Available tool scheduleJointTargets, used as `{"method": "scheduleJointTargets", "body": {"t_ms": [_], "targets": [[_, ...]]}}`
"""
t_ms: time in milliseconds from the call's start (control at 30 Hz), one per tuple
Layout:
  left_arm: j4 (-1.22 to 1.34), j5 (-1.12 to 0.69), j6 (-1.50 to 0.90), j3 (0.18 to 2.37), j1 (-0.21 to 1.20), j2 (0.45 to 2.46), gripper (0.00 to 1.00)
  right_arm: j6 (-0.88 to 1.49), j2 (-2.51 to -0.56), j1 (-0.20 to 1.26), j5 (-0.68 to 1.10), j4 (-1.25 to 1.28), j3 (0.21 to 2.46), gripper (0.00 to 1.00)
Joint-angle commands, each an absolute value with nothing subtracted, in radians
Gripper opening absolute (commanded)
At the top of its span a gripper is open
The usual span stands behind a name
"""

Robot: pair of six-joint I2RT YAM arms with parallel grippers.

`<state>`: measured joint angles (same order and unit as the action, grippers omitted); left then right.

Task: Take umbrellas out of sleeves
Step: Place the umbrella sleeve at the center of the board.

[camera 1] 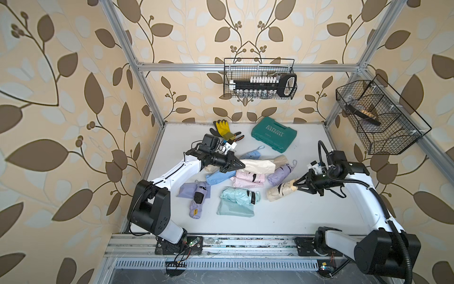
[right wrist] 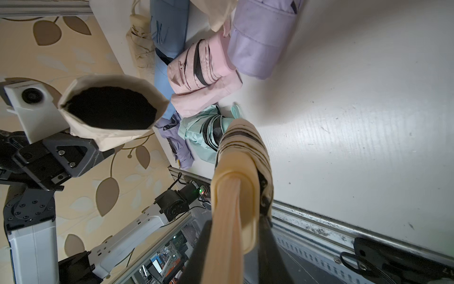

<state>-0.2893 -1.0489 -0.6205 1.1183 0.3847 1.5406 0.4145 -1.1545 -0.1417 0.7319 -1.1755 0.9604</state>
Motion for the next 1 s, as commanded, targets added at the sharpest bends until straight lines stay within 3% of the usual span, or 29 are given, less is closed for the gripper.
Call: {"method": "scheduleJointTargets", "body": {"t_ms": [0, 433, 967], "targets": [[-0.186, -1.081, -0.690, 1.156, 0.401, 1.558, 0.05, 0.407, -1.118, -0.152, 0.757, -1.181, 0.934, 0.11], [-0.110, -1.014, -0.769, 1.246, 0.564, 1.693, 0.05, 0.410, -1.086, -0.167, 0.720, -1.196, 0.874, 0.11], [-0.088, -0.979, -0.792, 1.442, 0.701, 2.009, 0.06, 0.474, -0.994, -0.166, 0.701, -1.218, 0.824, 0.11]]}}
